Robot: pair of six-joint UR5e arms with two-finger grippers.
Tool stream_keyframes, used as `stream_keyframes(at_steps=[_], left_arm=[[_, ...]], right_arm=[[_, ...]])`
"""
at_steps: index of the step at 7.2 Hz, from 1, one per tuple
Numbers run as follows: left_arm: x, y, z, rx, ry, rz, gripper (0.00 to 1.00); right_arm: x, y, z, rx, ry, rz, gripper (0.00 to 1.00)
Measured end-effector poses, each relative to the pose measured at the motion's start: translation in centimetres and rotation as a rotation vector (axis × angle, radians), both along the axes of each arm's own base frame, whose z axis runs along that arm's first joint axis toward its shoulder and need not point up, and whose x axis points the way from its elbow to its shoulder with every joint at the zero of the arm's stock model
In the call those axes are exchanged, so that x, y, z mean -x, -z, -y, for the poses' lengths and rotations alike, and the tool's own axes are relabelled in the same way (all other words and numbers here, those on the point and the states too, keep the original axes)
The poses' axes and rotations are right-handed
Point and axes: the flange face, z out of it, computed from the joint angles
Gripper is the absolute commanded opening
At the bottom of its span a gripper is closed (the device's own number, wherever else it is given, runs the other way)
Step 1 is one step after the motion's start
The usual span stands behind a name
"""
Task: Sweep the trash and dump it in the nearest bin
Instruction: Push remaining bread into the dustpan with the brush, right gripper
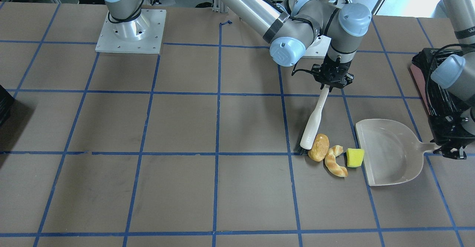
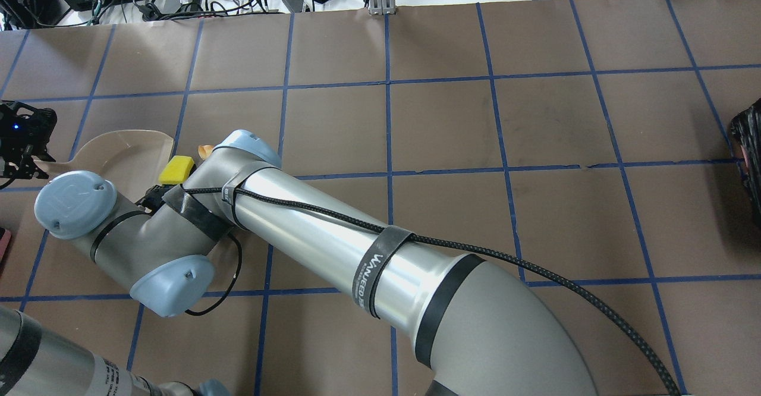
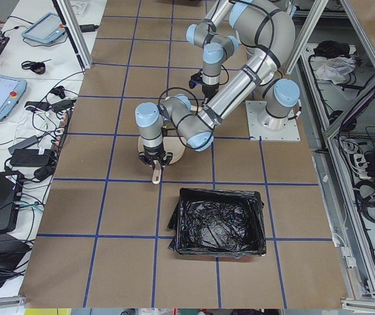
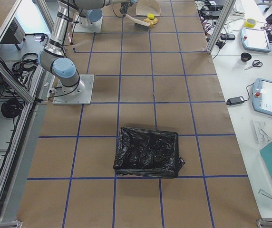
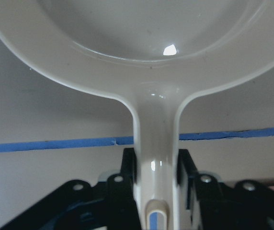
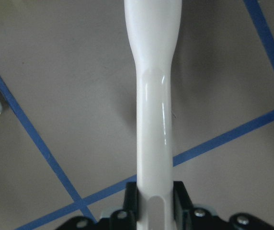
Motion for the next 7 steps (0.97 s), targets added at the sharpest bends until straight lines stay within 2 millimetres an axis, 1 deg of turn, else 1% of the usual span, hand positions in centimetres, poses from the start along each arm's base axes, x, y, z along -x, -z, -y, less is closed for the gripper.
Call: stream_keyframes(at_steps=[3,7], left_arm=[[0.01,0.00,0.01,0.000,0.000,0.000,0.00],[0.01,0.02,0.01,0.000,0.000,0.000,0.00]], right_arm=[[0.02,0.35,0.10,0.020,-0.129,0.000,0.00],[-0.35,0.75,0.57,0.051,-0.221,0.027,0.00]])
